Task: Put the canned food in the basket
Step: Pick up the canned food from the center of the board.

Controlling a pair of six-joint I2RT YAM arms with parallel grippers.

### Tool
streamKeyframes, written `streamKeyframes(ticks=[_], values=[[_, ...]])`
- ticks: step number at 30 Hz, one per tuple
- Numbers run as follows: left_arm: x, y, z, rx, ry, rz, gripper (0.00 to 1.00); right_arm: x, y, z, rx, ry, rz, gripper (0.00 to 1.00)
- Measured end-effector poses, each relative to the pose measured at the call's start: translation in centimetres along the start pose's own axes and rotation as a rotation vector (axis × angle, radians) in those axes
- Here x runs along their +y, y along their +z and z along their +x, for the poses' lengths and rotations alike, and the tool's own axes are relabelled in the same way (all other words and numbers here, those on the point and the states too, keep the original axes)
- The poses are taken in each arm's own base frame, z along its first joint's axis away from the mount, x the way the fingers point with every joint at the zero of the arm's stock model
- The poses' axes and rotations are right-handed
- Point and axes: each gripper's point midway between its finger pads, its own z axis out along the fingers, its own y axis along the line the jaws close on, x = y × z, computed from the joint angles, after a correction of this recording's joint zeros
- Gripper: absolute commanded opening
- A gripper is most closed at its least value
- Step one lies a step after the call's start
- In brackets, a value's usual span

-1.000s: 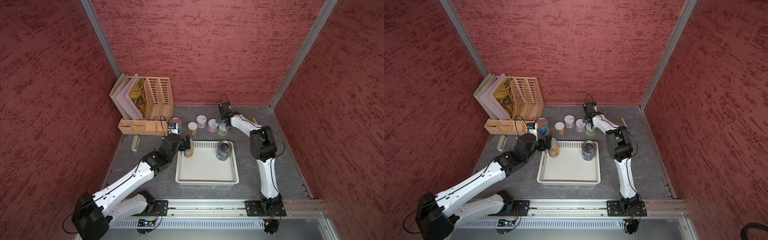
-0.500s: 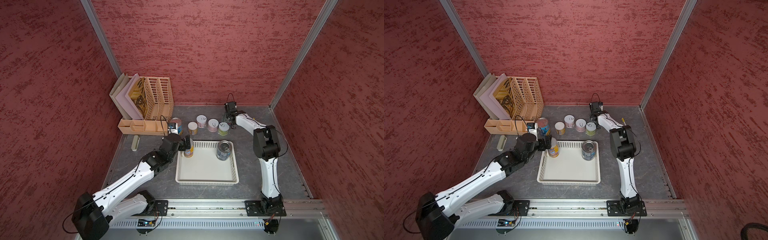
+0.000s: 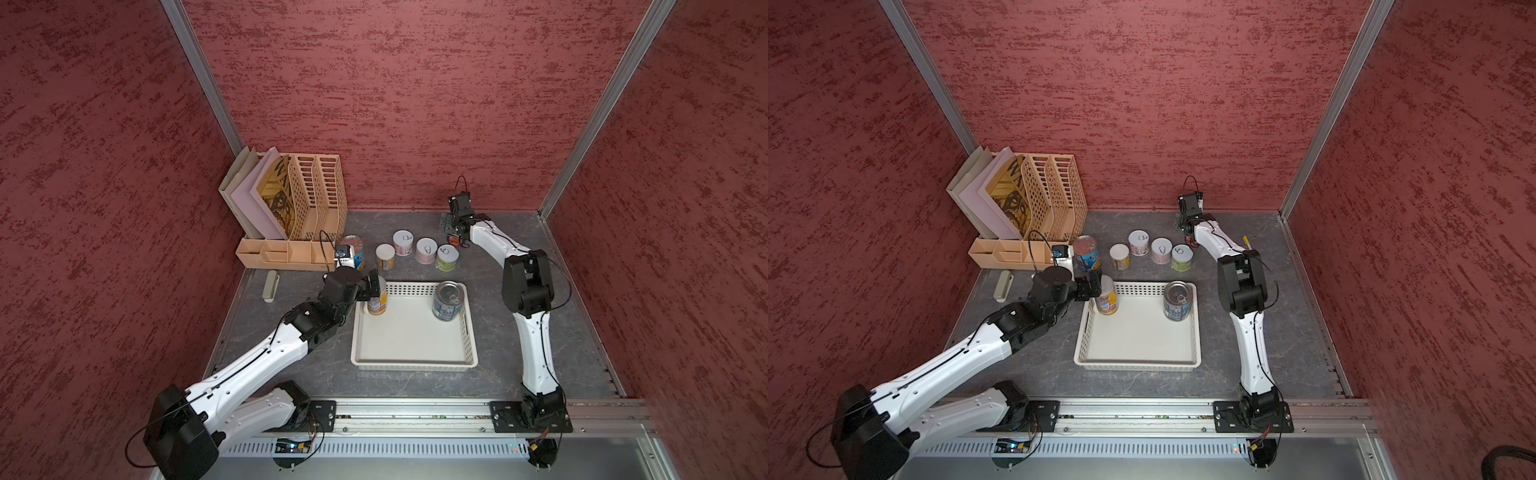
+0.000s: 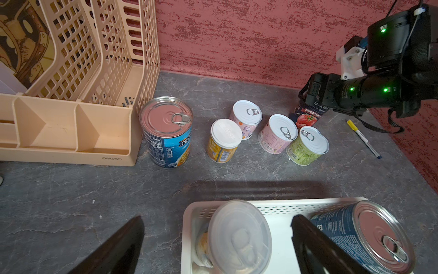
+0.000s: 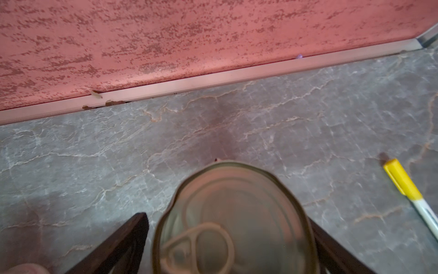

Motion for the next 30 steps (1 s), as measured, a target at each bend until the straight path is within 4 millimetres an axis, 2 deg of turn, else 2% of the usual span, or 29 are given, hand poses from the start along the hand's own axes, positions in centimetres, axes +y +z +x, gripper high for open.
streamKeyframes(ticks=[6,8,10,18,20,30], values=[[0.0,0.0,0.0,0.001,0.000,-0.001,1.00,0.0,0.4,0.3,0.007,-0.012,-0.001,0.80],[0.0,0.0,0.0,0.001,-0.001,-0.001,1.00,0.0,0.5,0.3,0.003,-0.014,-0.005,0.67],[0.0,0.0,0.0,0.001,-0.001,-0.001,1.00,0.1,0.5,0.2,-0.005,-0.021,-0.011,0.59],[0.0,0.1,0.1,0.003,0.000,-0.002,1.00,-0.2,-0.2,0.7,-0.019,-0.032,-0.022,0.53],[0.0,0.3,0.3,0.009,0.002,-0.005,1.00,-0.4,-0.5,0.9,-0.017,-0.036,-0.022,0.47],[0.1,0.4,0.4,0.013,0.004,-0.007,1.00,-0.9,-2.1,2.3,0.015,-0.049,-0.040,0.37]])
